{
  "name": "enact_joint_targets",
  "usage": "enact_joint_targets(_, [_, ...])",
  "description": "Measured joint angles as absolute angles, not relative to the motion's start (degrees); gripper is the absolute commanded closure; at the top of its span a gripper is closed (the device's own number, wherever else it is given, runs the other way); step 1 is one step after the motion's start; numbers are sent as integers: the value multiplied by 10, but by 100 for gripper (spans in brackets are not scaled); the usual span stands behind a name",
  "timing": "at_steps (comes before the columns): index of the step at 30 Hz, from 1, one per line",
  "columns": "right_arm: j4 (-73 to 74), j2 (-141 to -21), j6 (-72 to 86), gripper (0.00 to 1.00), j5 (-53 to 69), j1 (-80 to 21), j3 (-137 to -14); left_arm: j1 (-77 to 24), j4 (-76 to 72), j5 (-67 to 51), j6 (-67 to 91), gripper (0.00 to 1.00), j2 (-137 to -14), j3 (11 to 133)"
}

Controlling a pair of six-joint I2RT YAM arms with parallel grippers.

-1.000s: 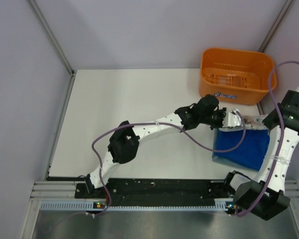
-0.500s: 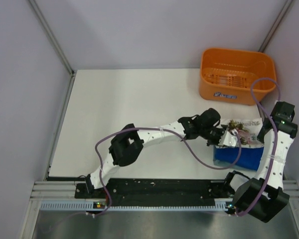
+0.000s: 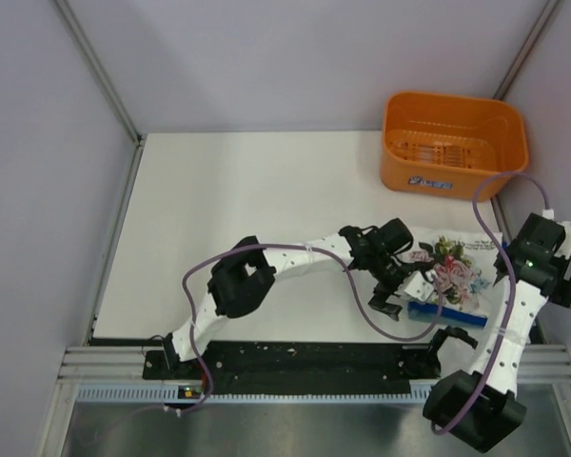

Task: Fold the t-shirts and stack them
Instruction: Put the neatly folded tshirt into the corner of the board with the right arm

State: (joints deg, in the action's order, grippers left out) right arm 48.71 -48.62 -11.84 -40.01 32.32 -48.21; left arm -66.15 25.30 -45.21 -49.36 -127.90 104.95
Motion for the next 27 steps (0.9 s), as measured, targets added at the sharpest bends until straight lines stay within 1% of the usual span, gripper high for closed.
enact_joint_targets(2, [463,-463,-130,27,-411,325,-484,-663,309,-477,-520,2,-1279,1064])
enact_joint_targets(3, [458,-459,-131,29,-411,324,-486,-663,341,-489,-533,9,-1279,1079])
enact_joint_targets(4, [456,-458,-131,33,-404,318,-495,-663,360,-497,-542,18,-1278,1090])
enact_joint_targets(5, [456,-459,-129,39,-396,311,-506,-662,385,-504,-548,32,-1277,1108])
enact_joint_targets(6, [456,-463,-128,41,-380,301,-523,-662,401,-509,-551,42,-1274,1122])
enact_joint_targets(8, [456,-480,-115,43,-336,278,-562,-662,416,-512,-547,52,-1263,1138])
enact_joint_targets(9, [455,-489,-102,48,-303,270,-583,-662,416,-510,-542,59,-1252,1139])
enact_joint_targets(10, [453,-499,-88,56,-268,265,-600,-662,415,-506,-533,66,-1244,1139])
enact_joint_targets(11, [450,-509,-74,62,-227,263,-614,-662,405,-498,-518,69,-1233,1138])
enact_joint_targets(12, [449,-521,-55,68,-185,263,-625,-662,396,-492,-502,70,-1228,1136])
enact_joint_targets(14, [447,-549,-11,78,-109,262,-639,-662,350,-472,-465,68,-1217,1120])
enact_joint_targets(17, [437,-606,41,92,-29,262,-638,-663,280,-429,-413,68,-1219,1094])
enact_joint_targets(21, [410,-684,88,100,21,263,-597,-669,210,-364,-376,71,-1255,1087])
enact_joint_targets(27, [375,-721,118,100,27,311,-529,-703,181,-292,-393,72,-1304,1067])
